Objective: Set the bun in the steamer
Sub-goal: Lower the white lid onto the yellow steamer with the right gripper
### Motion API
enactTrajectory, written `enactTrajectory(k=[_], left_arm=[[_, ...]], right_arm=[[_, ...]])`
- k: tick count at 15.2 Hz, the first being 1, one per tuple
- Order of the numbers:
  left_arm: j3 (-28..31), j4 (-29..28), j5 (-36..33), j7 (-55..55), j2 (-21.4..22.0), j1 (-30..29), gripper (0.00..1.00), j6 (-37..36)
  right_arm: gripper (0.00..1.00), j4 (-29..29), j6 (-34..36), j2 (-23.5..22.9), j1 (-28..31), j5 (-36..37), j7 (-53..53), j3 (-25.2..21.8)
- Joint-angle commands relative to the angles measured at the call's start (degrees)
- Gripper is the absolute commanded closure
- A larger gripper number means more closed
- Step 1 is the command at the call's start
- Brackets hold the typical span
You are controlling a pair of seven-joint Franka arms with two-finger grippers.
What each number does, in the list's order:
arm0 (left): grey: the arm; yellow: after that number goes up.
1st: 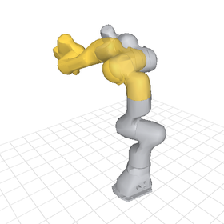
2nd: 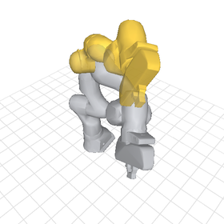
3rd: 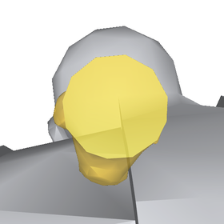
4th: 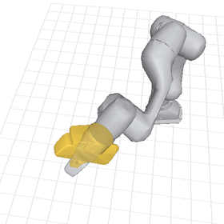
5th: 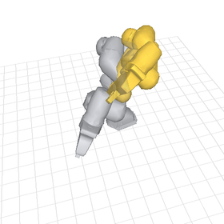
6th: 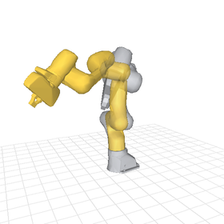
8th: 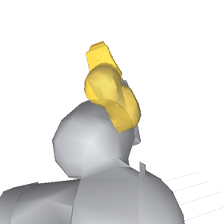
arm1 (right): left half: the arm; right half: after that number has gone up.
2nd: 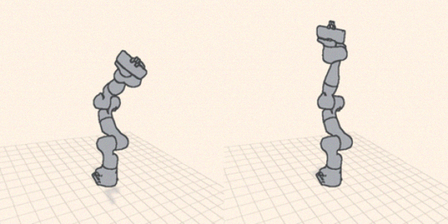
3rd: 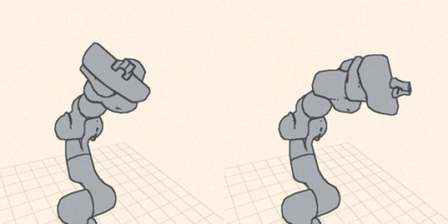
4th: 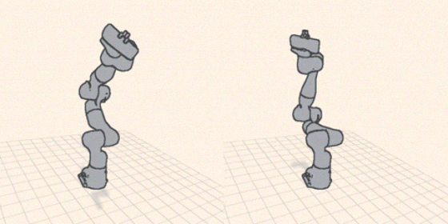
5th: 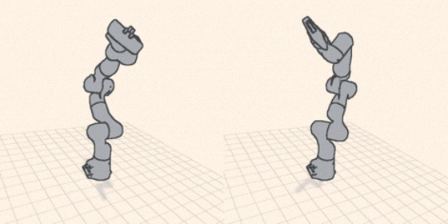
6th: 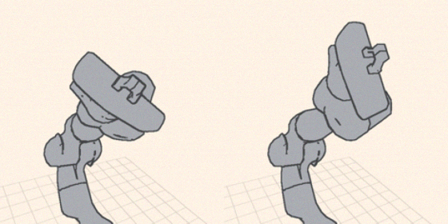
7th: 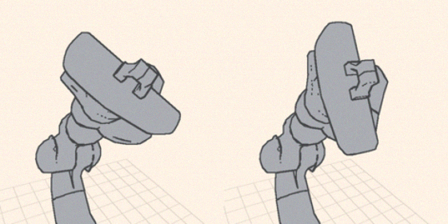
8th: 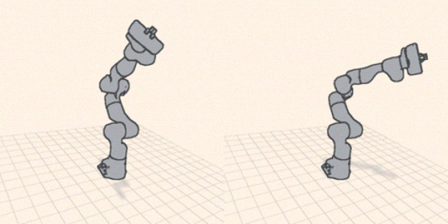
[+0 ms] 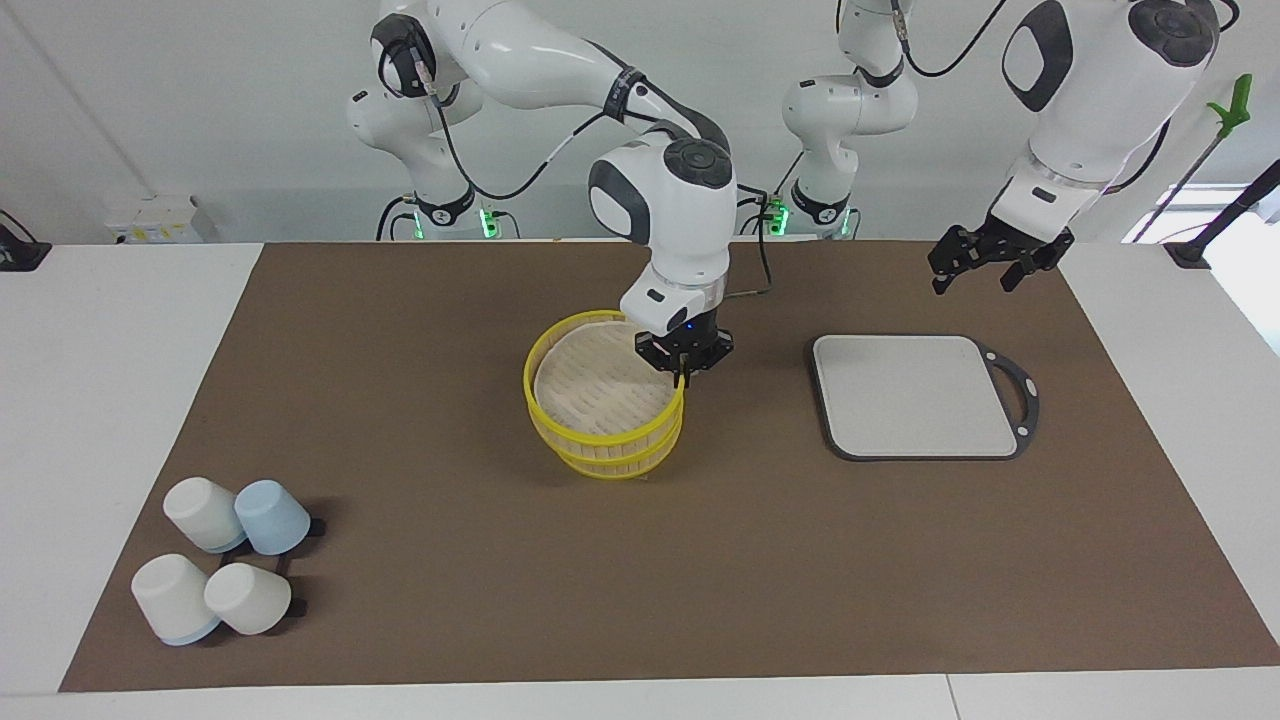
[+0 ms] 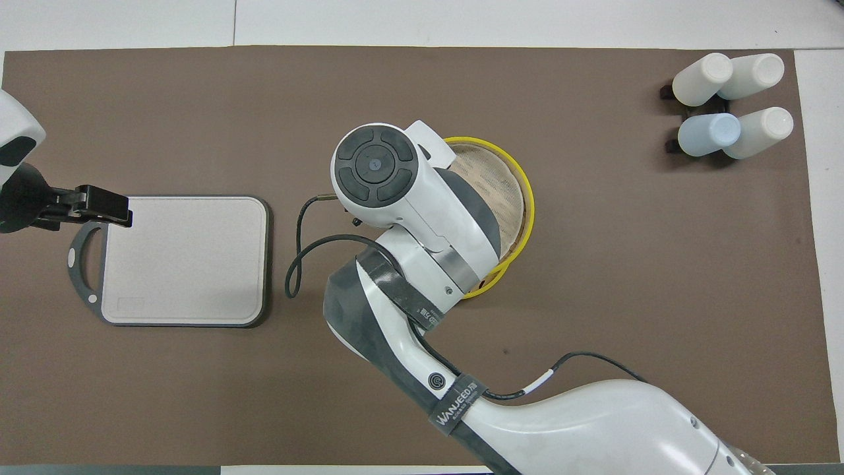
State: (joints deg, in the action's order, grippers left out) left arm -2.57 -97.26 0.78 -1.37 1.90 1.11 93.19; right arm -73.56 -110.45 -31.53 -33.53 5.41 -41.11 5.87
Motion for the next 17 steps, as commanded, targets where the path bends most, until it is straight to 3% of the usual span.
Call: enactTrajectory(k=[1, 8, 17], left_arm=[[-0.1, -2.1, 1.1, 1.3, 1.8, -0.7, 0.00, 1.9], [-0.1, -1.6, 1.1, 1.3, 2.1, -0.7, 0.00, 2.3], [-0.1, -1.8, 1.1, 1.3, 2.1, -0.7, 0.00, 2.3]], right_arm=[[1.00, -2.2, -1.4, 0.8, 0.2, -0.9, 0.6, 0.2], [1.00, -8.3, -4.2, 2.8, 0.1, -0.9, 1.0, 0.2], [1.00, -9.7, -6.4, 3.0, -0.7, -1.1, 0.9, 0.3]])
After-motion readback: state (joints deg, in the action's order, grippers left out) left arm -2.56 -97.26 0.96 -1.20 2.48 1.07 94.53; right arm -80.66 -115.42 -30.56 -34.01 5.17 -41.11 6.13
